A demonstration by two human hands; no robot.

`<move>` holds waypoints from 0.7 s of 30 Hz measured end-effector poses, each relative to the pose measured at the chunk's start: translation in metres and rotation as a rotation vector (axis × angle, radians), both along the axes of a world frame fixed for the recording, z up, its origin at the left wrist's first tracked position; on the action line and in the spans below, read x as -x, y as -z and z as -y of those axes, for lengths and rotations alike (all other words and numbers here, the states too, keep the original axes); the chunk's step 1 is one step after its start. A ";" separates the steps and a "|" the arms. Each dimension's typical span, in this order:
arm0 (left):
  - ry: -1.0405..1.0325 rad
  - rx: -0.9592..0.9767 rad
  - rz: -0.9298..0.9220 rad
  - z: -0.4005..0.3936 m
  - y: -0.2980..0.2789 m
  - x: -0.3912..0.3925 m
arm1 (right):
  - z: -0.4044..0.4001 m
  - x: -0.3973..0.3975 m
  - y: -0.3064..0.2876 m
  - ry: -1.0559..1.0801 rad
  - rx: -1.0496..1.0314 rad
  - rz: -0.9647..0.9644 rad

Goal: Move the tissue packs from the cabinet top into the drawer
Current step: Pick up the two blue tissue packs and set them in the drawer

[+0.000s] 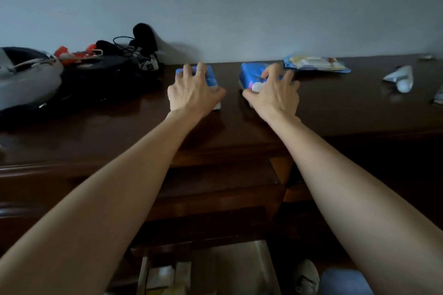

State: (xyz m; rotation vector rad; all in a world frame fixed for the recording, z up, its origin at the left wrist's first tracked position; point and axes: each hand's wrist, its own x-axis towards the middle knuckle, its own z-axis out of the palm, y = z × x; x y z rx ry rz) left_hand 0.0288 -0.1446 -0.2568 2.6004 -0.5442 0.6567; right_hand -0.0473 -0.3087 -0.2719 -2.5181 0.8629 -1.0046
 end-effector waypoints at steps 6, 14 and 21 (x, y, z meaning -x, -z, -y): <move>0.036 -0.036 0.022 -0.016 0.001 0.055 | -0.041 0.042 0.002 -0.144 0.048 0.005; 0.145 0.301 0.271 -0.089 0.032 0.174 | -0.091 0.168 0.055 -0.184 -0.050 0.550; 0.359 0.440 0.273 -0.134 0.152 0.255 | -0.106 0.251 0.189 -0.398 -0.265 0.531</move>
